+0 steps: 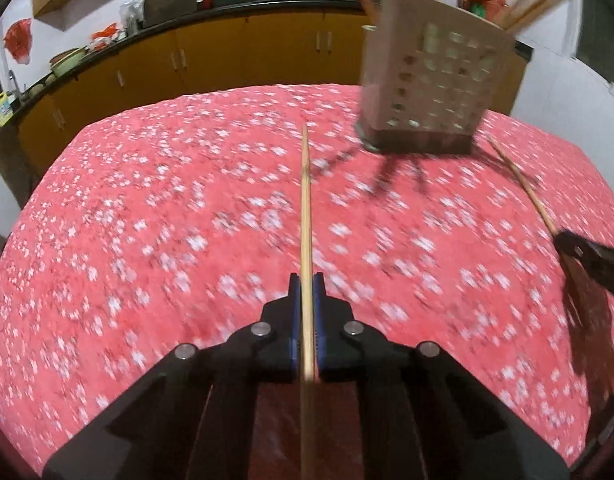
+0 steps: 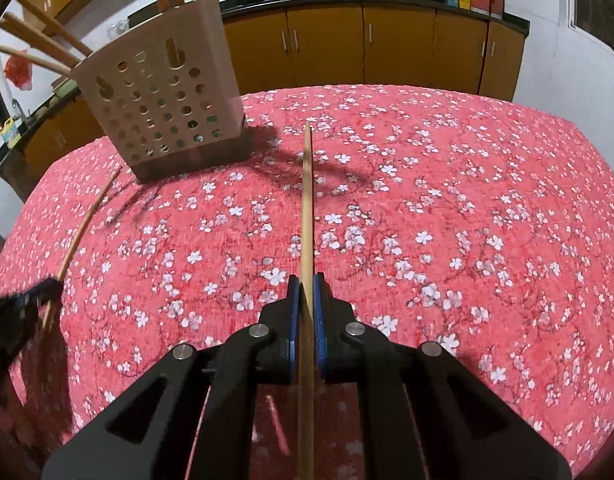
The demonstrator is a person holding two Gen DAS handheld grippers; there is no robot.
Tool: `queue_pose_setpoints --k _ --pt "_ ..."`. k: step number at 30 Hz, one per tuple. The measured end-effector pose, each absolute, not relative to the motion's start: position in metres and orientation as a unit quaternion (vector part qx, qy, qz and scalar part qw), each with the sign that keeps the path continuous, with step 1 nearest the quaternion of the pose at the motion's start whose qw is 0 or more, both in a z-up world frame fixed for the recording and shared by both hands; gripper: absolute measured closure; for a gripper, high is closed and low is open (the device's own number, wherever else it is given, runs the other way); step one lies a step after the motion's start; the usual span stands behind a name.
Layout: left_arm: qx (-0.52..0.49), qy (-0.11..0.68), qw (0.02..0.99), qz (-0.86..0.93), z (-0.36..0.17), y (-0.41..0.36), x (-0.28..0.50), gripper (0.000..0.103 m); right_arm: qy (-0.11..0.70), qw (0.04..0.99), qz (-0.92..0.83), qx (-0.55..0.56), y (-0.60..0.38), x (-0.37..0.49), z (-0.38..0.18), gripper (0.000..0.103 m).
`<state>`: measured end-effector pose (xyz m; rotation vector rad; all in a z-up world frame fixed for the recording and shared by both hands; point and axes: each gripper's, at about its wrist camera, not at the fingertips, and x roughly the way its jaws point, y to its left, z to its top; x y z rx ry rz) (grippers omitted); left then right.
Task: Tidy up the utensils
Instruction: 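Grasp a chopstick with the left tool while the right tool grasps one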
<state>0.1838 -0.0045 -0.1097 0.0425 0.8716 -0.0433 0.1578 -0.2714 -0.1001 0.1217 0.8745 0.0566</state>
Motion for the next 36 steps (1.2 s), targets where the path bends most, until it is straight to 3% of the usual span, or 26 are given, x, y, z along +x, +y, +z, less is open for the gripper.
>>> queue_pose_setpoints --k 7,36 --pt "-0.010 0.419 0.908 0.008 -0.108 0.022 0.215 0.092 0.413 0.909 0.015 0.046 -0.271 0.173 -0.100 0.095" --pt "-0.029 0.419 0.907 0.003 -0.107 0.026 0.213 0.092 0.414 0.909 0.010 0.045 -0.272 0.181 -0.101 0.094"
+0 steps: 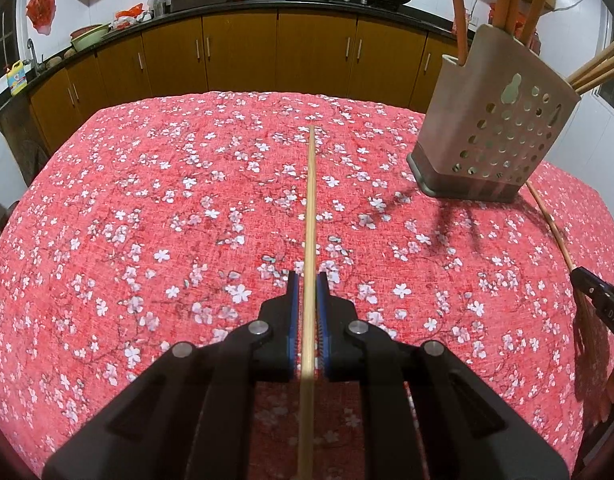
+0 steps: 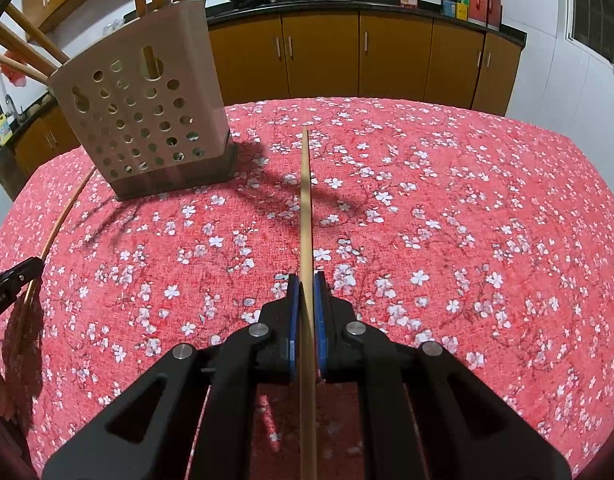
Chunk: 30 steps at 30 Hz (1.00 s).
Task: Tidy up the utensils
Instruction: 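Grasp a chopstick with the left tool while the right tool grasps one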
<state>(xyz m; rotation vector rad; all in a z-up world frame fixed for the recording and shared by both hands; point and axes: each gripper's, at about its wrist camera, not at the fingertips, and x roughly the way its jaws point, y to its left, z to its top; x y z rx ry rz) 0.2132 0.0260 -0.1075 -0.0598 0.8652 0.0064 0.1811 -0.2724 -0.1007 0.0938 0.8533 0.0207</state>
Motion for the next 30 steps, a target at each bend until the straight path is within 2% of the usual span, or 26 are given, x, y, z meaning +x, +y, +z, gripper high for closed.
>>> queue_pose_setpoints --k 25,30 --pt "-0.033 0.420 0.907 -0.005 -0.106 0.026 0.197 0.092 0.414 0.908 0.017 0.064 -0.275 0.173 -0.099 0.094" --pt "-0.021 0.421 0.907 -0.002 -0.106 0.026 0.197 0.095 0.413 0.908 0.020 0.068 -0.275 0.173 -0.098 0.095"
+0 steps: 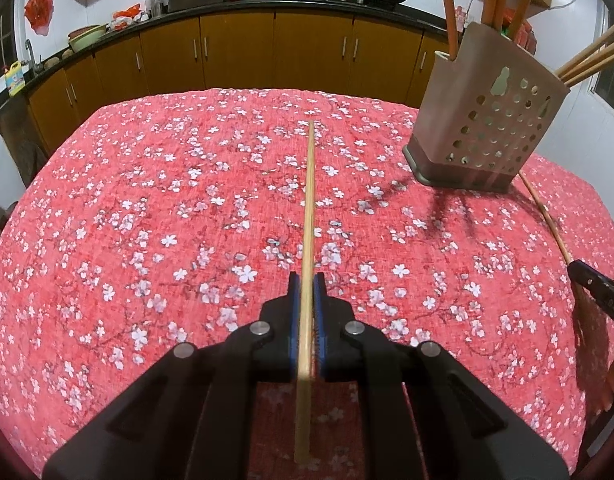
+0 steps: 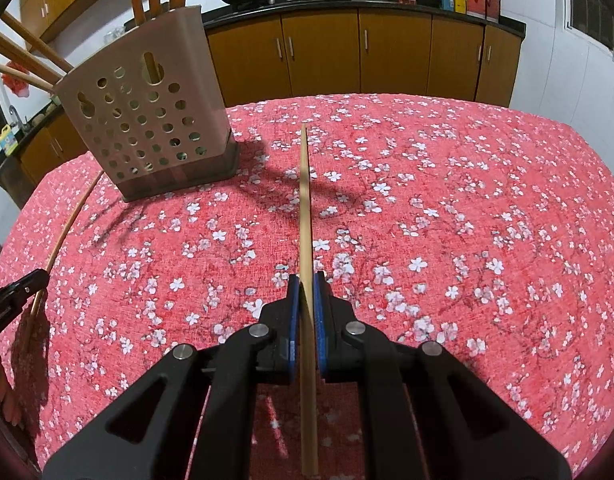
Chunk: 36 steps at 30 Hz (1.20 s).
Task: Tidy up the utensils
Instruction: 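Grasp a chopstick with the left tool while the right tool grasps one, then lift both chopsticks upright and carry them over the beige holder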
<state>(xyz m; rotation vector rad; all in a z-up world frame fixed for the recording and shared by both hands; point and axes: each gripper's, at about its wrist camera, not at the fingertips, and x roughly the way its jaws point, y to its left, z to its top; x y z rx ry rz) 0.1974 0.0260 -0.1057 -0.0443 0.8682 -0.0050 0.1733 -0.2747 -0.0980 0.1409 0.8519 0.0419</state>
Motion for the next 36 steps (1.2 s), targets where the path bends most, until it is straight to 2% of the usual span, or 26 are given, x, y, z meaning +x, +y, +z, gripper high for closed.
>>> queue_pose_setpoints --k 13,36 --pt "-0.027 0.401 0.915 -0.030 -0.065 0.033 0.182 0.095 0.347 0.935 0.034 0.072 -0.282 0.145 -0.044 0.095" --pt "-0.055 0.260 0.959 -0.094 0.057 0.025 0.154 0.096 0.208 0.972 0.068 0.080 -0.275 0.128 0.055 0.095"
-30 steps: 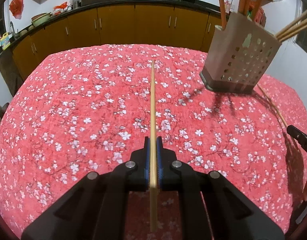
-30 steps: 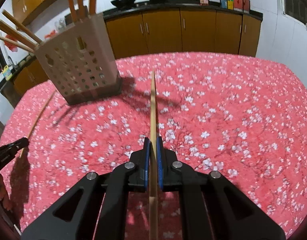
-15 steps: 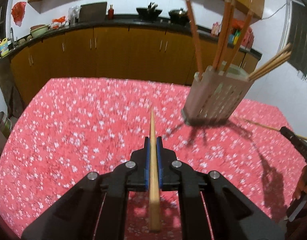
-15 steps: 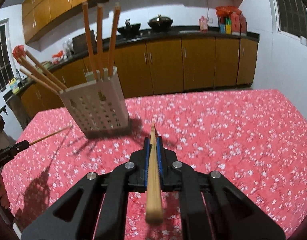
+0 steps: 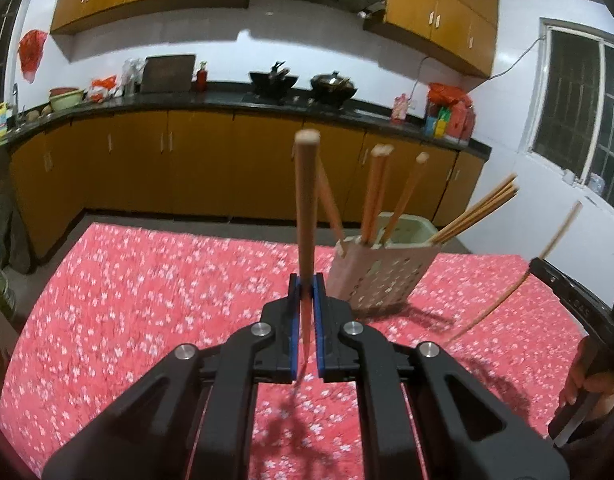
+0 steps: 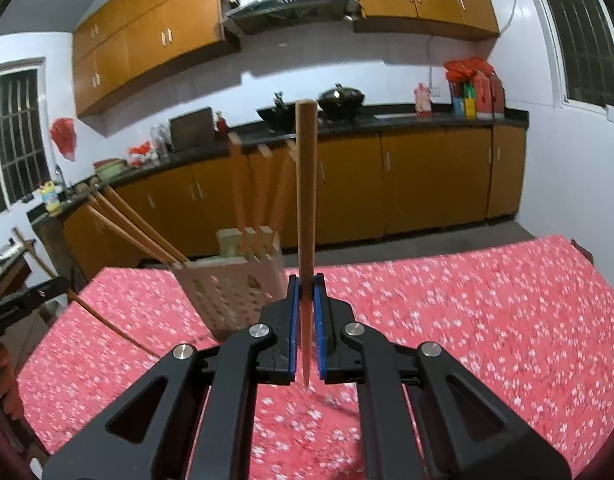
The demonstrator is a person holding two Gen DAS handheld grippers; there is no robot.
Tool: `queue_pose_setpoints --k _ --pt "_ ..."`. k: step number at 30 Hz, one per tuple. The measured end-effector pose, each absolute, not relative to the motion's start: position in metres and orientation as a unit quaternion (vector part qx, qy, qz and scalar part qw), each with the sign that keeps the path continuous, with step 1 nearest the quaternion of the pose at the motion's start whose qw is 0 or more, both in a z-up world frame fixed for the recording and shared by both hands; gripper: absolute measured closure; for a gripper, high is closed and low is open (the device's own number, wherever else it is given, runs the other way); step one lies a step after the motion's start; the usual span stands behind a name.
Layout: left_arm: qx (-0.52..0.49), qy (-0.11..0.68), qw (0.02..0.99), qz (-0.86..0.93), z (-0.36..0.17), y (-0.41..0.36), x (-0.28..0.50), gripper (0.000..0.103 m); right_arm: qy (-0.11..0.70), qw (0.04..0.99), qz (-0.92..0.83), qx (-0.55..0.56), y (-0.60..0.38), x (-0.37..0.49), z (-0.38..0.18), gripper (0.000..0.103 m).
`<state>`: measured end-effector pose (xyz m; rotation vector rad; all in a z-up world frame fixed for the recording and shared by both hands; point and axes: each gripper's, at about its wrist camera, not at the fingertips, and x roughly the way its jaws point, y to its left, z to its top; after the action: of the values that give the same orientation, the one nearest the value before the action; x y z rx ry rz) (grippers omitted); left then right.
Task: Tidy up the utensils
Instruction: 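Lift both chopsticks upright and carry them over the beige holder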
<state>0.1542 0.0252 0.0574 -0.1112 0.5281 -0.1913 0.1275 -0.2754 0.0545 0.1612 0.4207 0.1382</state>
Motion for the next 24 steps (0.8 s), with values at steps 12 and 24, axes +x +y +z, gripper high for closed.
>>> queue_pose_setpoints --k 12,24 --pt "-0.061 0.163 0.970 -0.170 0.136 -0.014 0.147 0.096 0.075 0.982 0.129 0.114 -0.260 0.117 0.136 0.095" --pt "-0.075 0.111 0.982 -0.130 0.157 -0.034 0.185 0.096 0.040 0.989 0.098 0.103 -0.243 0.158 0.126 0.095"
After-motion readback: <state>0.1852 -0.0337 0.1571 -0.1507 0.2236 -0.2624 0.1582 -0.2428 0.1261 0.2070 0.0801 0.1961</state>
